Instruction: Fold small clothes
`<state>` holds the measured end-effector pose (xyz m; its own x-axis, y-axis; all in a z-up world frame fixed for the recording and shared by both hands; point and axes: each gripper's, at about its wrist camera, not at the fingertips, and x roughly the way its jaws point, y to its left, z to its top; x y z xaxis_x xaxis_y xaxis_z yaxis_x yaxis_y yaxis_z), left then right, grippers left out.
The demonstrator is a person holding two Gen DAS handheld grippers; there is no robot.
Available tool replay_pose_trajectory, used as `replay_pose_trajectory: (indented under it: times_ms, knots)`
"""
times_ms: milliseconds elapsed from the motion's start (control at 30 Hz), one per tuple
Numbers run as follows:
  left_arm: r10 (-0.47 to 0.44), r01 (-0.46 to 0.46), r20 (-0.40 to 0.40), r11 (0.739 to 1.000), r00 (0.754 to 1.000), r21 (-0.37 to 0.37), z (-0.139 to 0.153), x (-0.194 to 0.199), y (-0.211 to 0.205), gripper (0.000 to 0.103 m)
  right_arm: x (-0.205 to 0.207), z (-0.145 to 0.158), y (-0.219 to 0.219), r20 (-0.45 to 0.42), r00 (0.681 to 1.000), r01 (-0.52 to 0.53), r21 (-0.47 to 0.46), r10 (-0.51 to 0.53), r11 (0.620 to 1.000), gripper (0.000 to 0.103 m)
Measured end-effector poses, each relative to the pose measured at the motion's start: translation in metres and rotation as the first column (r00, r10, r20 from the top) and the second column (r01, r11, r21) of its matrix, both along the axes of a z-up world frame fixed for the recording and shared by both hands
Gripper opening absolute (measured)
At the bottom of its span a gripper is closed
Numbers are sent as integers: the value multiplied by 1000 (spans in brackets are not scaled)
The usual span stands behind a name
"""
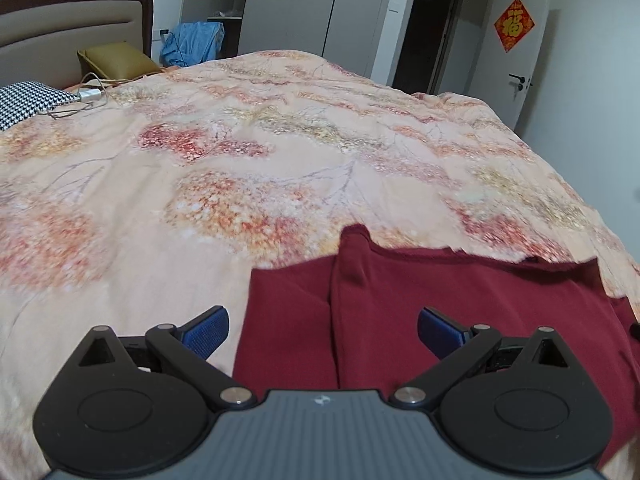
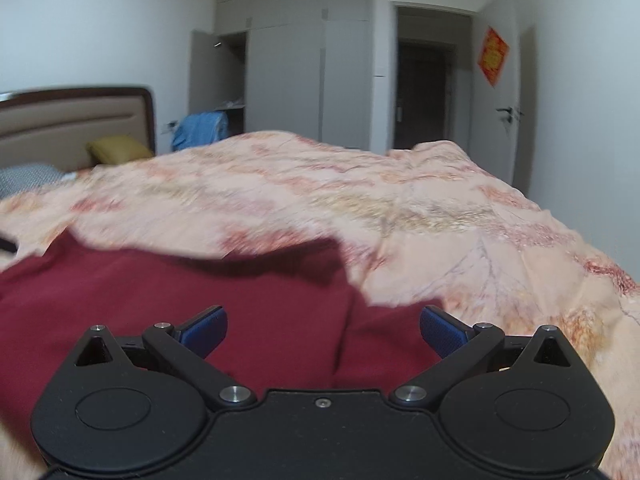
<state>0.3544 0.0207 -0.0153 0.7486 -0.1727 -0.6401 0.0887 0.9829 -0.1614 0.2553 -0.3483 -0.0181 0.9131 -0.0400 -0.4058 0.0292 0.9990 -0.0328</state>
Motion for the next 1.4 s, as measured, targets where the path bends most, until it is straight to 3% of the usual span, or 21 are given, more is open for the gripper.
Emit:
replay_pose_trajectory:
  times_ms: [267,400,533,567,767,867,933,1033,1167,1400]
  knots:
    - [-11,10,-33,1000,999,-14,-2,-62,-2,103,-58,-20,29,-55,998,7,-24,-8,1000,102]
    - [-2,0,-48,999,999,-42,-12,-88,3,103,-73,-22,19,-66,997,43,73,-38,996,101]
    - [-29,25,-30,993,999,-116,-23,-114,14,101,-80,-20,12,-78,997,22,144,-11,989,75]
    - [-37,35,-18,990,999,-138,-25,-119,17,99,-81,-20,13,-81,997,13,149,-1,989,67]
    - [-58,60,15,971,998,-230,-37,-125,30,72,-78,-22,14,-97,995,14,177,3,984,48]
    - [-95,96,17,956,995,-278,-42,-117,30,51,-78,-25,9,-107,994,42,220,-18,975,36]
    - [-95,87,-9,946,995,-312,-45,-110,31,28,-79,-25,8,-106,994,44,208,-22,977,13]
    - [-85,71,-26,938,996,-338,-44,-107,32,13,-86,-17,8,-75,997,24,200,-9,980,10]
    - [-80,86,33,959,996,-270,-29,-115,23,12,-101,-7,5,-27,999,46,198,-42,979,9]
    - [-43,27,-59,969,997,-247,-50,-107,23,11,-104,-33,-3,-84,994,96,265,-76,960,8]
